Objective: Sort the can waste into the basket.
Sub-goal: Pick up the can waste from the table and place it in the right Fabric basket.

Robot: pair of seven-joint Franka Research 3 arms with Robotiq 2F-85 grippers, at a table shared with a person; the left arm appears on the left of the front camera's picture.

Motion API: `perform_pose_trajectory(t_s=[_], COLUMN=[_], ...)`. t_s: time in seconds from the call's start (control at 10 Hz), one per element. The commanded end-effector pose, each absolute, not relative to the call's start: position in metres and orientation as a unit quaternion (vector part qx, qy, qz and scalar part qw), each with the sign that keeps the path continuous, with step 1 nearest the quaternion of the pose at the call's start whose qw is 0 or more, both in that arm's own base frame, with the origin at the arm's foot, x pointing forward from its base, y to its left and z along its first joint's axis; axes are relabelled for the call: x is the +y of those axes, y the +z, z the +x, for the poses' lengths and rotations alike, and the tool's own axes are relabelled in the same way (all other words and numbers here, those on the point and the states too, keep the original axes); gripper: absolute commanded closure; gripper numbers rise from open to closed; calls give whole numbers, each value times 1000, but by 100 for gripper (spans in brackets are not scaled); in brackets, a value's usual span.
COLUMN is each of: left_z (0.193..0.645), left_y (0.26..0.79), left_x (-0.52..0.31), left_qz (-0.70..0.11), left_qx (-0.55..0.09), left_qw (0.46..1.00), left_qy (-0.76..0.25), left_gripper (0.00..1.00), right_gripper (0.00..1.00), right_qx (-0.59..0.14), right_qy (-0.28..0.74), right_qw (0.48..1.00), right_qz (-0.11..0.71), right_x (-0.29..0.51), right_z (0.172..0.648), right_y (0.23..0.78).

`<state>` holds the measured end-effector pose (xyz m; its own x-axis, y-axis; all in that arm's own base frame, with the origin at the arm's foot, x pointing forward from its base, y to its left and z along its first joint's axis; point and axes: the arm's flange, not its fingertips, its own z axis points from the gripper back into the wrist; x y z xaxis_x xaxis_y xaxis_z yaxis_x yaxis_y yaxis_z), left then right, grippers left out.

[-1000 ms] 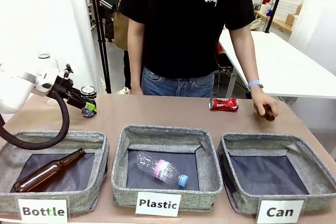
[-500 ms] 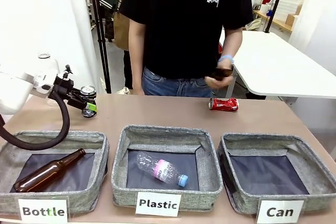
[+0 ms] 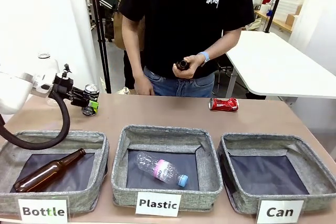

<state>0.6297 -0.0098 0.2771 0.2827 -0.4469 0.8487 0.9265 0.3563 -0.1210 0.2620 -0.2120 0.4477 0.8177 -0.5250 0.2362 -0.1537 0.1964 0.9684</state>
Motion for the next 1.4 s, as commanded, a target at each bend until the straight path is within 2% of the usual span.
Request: perform_pose_trajectory(t_s=[0.0, 0.1, 0.2, 0.6, 0.9, 1.0, 1.3], left_z=[630, 629, 629, 613, 513, 477, 395], left_y=[276, 276, 276, 298, 381, 401, 436], left_x=[-8, -8, -8, 0, 50, 70, 123], left_qz=[-327, -327, -327, -350, -390, -383, -393], left_qx=[-397, -396, -396, -388, -357, -346, -326], left_qw=[718, 717, 716, 706, 700, 716, 697], left_qy=[-470, -471, -472, -478, -480, -471, -504], left_gripper=[85, 95, 100, 100, 100, 100, 100], right_gripper=[0, 0, 0, 0, 0, 0, 0], right_qx=[-287, -287, -287, -287, -287, -287, -287], right_qy=[-120, -120, -120, -120, -120, -120, -120], right_qw=[717, 717, 717, 717, 717, 717, 717], right_qz=[624, 624, 624, 624, 624, 624, 624], right_x=[-213, -213, -213, -213, -213, -213, -213], right_z=[264, 264, 264, 264, 264, 264, 264], right_y=[448, 448, 448, 448, 448, 448, 448])
